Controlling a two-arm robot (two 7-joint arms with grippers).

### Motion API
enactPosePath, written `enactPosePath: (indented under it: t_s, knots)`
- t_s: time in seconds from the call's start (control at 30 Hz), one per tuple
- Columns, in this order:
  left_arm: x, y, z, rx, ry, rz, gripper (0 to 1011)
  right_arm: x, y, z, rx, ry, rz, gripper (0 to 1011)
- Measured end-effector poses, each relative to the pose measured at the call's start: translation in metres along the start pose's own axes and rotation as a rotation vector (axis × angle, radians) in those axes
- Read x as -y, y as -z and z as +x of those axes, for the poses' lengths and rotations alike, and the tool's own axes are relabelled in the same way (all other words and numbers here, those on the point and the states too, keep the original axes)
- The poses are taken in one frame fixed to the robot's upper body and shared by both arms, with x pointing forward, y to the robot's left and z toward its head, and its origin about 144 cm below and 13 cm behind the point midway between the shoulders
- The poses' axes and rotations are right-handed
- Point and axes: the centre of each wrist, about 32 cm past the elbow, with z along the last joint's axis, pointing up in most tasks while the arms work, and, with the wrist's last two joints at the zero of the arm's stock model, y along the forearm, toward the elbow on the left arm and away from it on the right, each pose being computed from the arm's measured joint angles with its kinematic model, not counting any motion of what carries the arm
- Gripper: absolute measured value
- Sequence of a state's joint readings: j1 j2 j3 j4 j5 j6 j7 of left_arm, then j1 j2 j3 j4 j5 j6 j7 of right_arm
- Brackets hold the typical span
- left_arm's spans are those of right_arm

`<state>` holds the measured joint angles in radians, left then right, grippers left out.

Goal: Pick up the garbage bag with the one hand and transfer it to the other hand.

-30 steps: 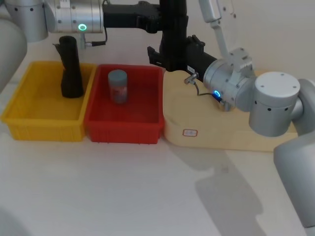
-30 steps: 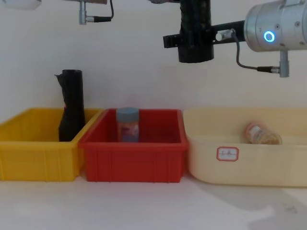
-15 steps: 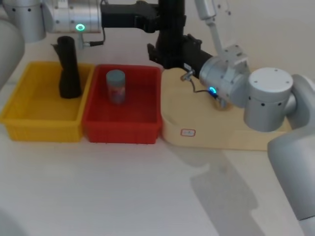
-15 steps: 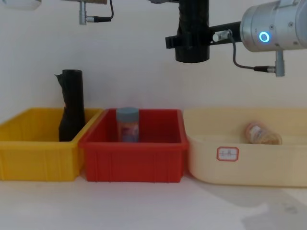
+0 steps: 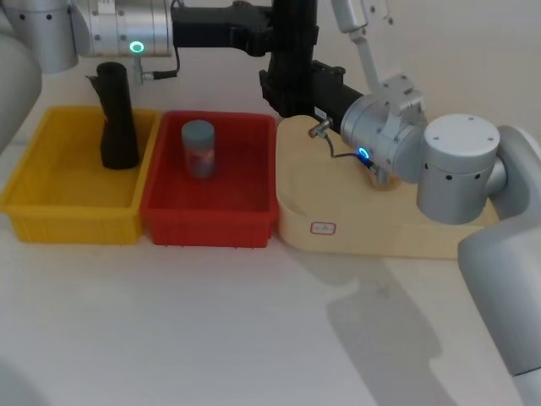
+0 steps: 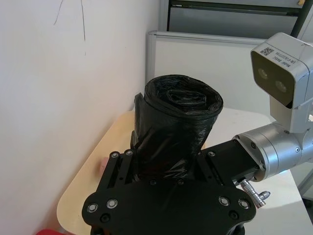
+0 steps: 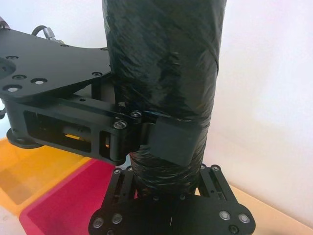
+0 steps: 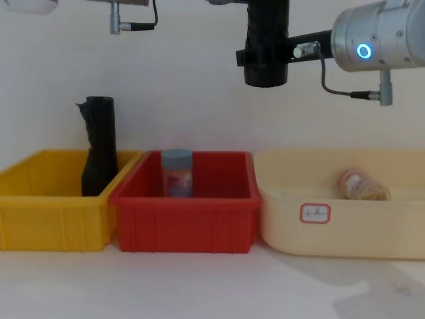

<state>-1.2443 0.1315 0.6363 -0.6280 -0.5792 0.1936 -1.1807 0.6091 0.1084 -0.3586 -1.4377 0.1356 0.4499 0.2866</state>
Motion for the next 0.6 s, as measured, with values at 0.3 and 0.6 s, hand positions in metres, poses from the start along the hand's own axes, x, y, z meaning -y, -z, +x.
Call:
enactPosePath:
  t_s: [0.3,0.6]
  knots:
    - [0.0001,0.0001,0.0000,0.000,0.001,-0.001,465,-0.0007,0.0000,-0.0001,0.000,0.001,-0.001,507]
    - [0.0005,0.0000,-0.0001,0.000,0.003,-0.002,574,-0.0010,0.0001,-0.0001,0.000,0.001,-0.002,507]
